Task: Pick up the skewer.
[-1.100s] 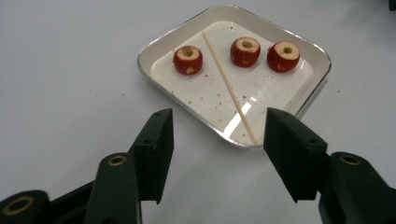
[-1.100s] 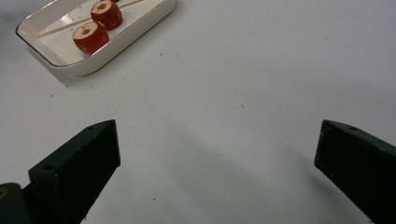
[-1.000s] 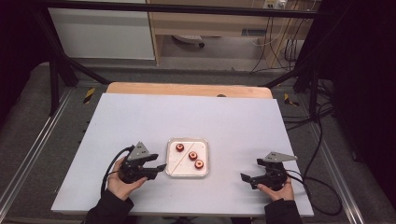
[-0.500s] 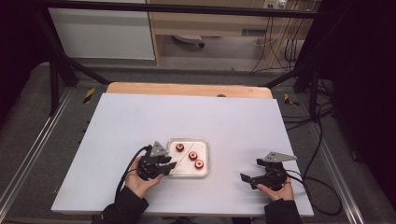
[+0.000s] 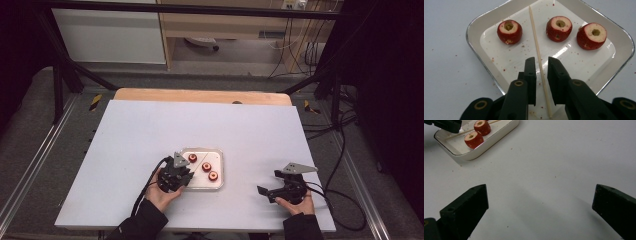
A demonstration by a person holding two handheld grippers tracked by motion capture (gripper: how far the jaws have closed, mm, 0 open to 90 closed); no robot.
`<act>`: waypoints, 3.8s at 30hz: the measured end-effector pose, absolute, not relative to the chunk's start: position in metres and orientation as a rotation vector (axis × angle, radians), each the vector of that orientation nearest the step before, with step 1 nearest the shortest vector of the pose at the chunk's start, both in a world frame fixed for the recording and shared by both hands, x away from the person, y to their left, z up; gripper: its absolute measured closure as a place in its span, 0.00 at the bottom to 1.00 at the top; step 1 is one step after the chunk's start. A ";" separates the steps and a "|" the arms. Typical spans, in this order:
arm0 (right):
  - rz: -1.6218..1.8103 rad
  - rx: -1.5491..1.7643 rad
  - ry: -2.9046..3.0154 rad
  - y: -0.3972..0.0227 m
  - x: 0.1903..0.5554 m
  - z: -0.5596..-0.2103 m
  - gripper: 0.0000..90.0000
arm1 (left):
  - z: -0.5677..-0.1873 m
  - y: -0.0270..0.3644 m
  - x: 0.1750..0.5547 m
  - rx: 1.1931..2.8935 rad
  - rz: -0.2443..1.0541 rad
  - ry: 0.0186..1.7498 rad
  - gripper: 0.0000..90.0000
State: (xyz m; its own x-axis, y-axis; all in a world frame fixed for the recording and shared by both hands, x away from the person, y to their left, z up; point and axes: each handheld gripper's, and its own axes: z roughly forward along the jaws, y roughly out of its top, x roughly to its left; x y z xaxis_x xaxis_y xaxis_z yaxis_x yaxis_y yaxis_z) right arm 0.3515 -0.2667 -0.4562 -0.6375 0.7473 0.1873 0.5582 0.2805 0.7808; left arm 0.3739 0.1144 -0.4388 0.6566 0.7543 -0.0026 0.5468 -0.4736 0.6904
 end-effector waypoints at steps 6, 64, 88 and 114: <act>1.284 1.214 2.332 -0.267 0.351 -0.456 0.01 | -0.441 0.111 0.373 2.194 0.409 1.012 0.91; 1.254 1.125 2.362 -0.252 0.350 -0.450 0.01 | -0.422 0.132 0.353 2.148 0.360 0.824 0.98; 0.983 0.839 2.458 -0.201 0.346 -0.434 0.02 | -0.404 0.130 0.355 2.229 0.292 0.699 0.98; 0.757 0.338 2.462 -0.153 0.331 -0.405 0.24 | -0.390 0.093 0.359 2.383 0.225 0.523 0.98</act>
State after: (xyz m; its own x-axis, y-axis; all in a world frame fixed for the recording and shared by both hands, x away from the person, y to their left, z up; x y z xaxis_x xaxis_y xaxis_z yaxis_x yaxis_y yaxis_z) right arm 0.3311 -0.1526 -0.4050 -0.8242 0.3797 -0.4202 0.0780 0.8110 0.5798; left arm 0.3586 0.0926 -0.3900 0.9045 0.4258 0.0224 0.3086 -0.6900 0.6547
